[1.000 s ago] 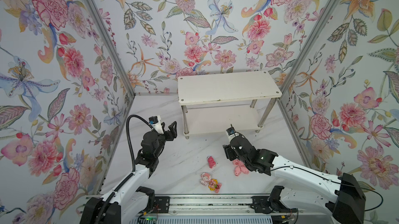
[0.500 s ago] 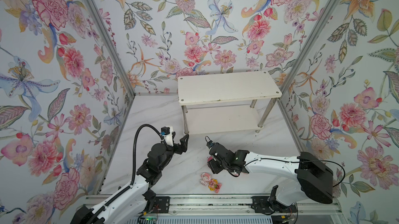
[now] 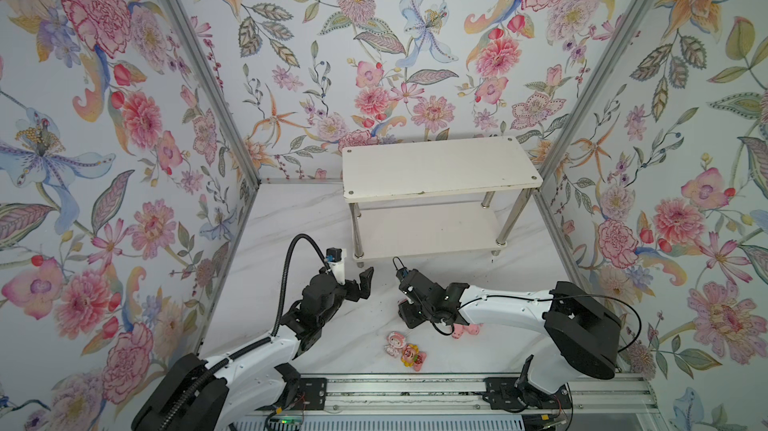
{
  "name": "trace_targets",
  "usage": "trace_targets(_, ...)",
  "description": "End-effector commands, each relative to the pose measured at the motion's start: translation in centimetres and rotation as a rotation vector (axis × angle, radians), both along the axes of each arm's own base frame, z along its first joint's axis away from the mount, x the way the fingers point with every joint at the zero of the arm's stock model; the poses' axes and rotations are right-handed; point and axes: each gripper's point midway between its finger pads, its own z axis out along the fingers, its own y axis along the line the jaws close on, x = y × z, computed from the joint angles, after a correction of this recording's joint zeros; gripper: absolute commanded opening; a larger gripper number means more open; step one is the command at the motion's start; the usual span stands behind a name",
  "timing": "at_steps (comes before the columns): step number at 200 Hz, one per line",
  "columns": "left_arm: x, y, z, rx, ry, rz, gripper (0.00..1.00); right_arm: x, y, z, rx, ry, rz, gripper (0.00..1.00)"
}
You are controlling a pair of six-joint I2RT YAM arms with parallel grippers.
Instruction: Place and organize the plastic toys onto the shelf
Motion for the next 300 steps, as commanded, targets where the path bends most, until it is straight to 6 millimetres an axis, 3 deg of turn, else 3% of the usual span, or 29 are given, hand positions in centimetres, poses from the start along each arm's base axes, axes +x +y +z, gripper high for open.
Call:
trace_targets(1,0.8,-1.3,2.1,-0.033,-0.060,-0.031,0.99,1.3,1.2,0.4,0.058,0.007,-0.017,0.39)
trace_targets(45,1.2,-2.0,2.5,-0.006,-0.065,-0.053,0.99,4.8,0.6,0.9,0.100,-0.014,-0.147,0.32)
trace_targets(70,1.2,-1.9,2.0,0.016,-0.053,-0.056,0.99,6.3,-0.1,1.6,0.111,-0.042,-0.215,0.33)
trace_targets(92,0.8,-1.8,1.1,0.044,-0.028,-0.065,0.99,5.5,1.0,2.2,0.176,-0.014,-0.174,0.40)
trace_targets(123,0.3,-1.5,0.1,0.080,0.003,-0.070,0.99,3.5,2.4,3.4,0.255,0.014,-0.113,0.62)
trace_targets(142,-0.1,-1.6,-0.3,0.089,0.017,-0.077,0.99,2.3,2.8,4.2,0.296,0.026,-0.084,0.65)
trace_targets(169,-0.6,-1.9,-0.6,0.102,0.026,-0.096,0.99,1.5,2.1,5.2,0.351,0.035,-0.087,0.52)
trace_targets(196,-1.0,-2.2,-0.6,0.098,0.028,-0.107,0.99,2.4,-0.8,4.7,0.334,0.012,-0.169,0.25)
trace_targets(220,-1.3,-2.3,-0.5,0.066,0.026,-0.114,0.99,3.0,-3.0,4.2,0.298,0.002,-0.229,0.13)
trace_targets(257,-1.0,-2.8,-1.1,0.057,0.058,-0.115,0.99,3.1,-3.2,2.3,0.245,0.038,-0.229,0.09)
trace_targets(300,-1.0,-3.4,-2.2,0.128,0.101,-0.119,0.99,1.9,0.0,1.2,0.249,0.070,-0.132,0.09)
